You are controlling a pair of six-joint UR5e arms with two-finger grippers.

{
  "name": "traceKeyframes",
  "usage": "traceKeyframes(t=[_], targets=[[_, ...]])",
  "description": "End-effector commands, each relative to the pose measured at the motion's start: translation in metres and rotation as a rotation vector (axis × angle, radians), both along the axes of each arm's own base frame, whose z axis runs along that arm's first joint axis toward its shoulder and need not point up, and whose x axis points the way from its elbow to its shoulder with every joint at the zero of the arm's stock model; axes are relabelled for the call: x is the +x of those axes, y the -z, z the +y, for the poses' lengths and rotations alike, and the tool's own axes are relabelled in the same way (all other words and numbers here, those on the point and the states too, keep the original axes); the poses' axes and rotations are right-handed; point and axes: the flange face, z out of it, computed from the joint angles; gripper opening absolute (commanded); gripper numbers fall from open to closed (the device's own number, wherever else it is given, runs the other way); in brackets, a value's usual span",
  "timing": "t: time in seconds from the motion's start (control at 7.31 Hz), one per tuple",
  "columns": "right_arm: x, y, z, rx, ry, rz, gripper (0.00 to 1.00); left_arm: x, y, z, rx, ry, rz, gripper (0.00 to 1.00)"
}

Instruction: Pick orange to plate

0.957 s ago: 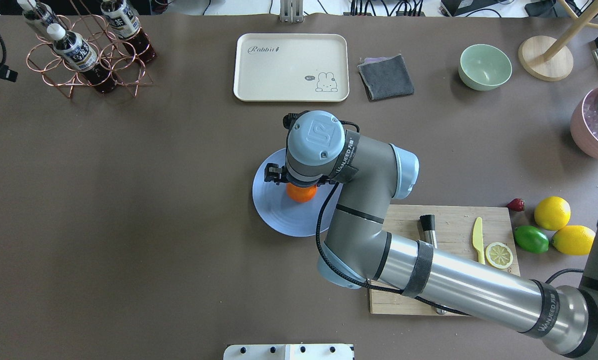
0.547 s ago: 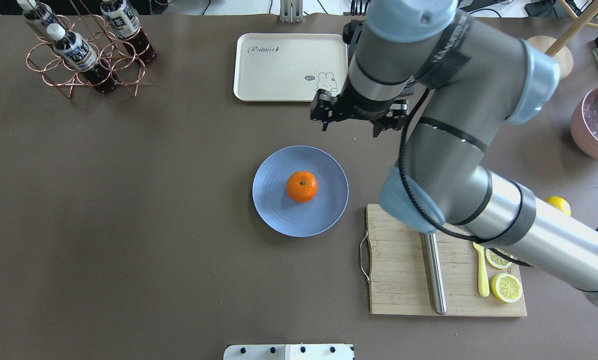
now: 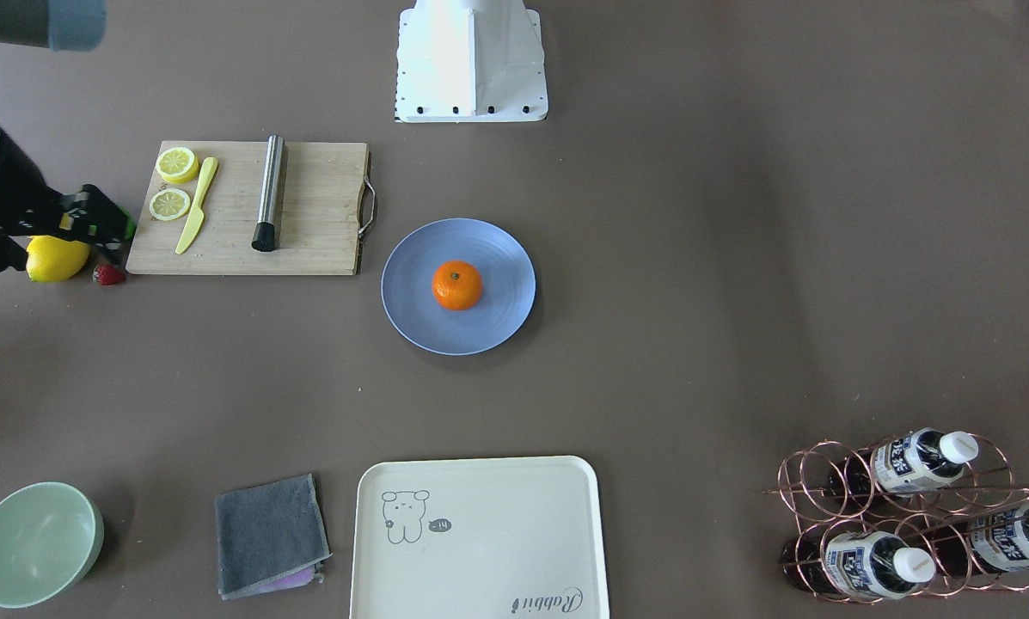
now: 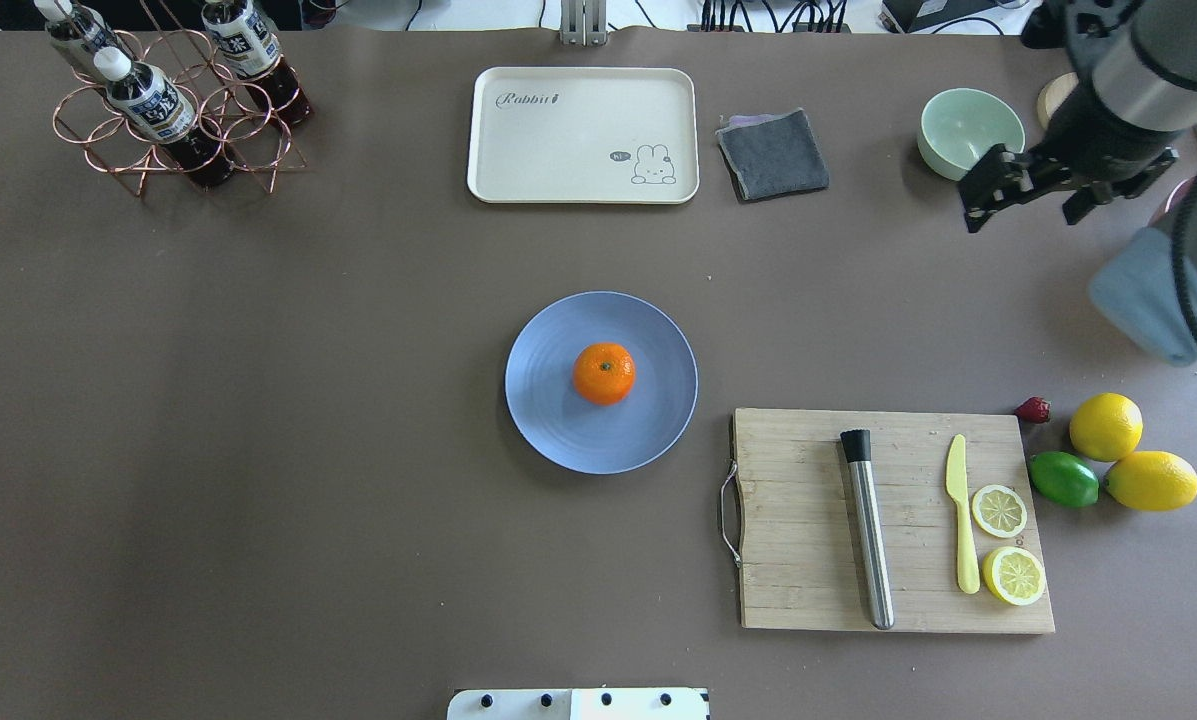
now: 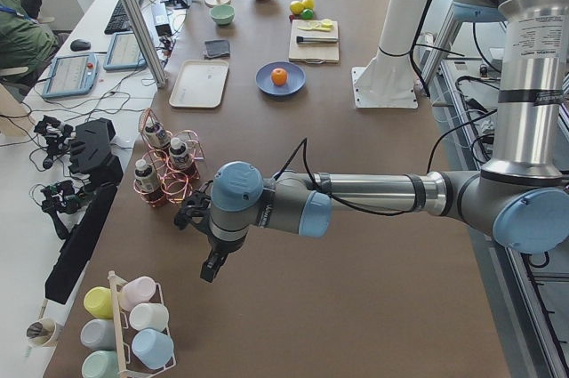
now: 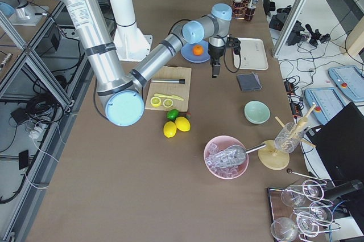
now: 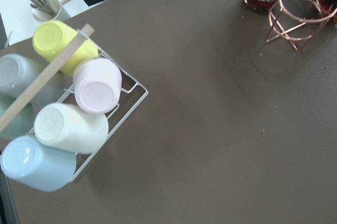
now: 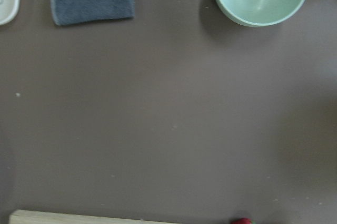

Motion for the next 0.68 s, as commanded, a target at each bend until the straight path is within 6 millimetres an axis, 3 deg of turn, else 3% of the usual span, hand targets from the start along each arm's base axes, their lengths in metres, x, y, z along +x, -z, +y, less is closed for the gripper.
traceKeyframes(t=[0.0,0.14,0.27,0.55], targets=[[0.134,-0.105,0.018,0.006,0.036,0.002,1.00,0.022,0.017,0.010,-0.053,0.045,0.026,0.98],[0.178,-0.145,0.021,0.006,0.045,0.012,1.00,0.036,0.023,0.008,-0.071,0.046,0.035,0.98],[0.206,-0.178,0.031,-0.025,0.030,0.020,1.00,0.043,0.025,0.007,-0.073,0.037,0.036,0.98],[0.233,-0.230,0.061,-0.057,0.057,0.028,1.00,0.051,0.025,0.006,-0.073,0.022,0.033,0.98]])
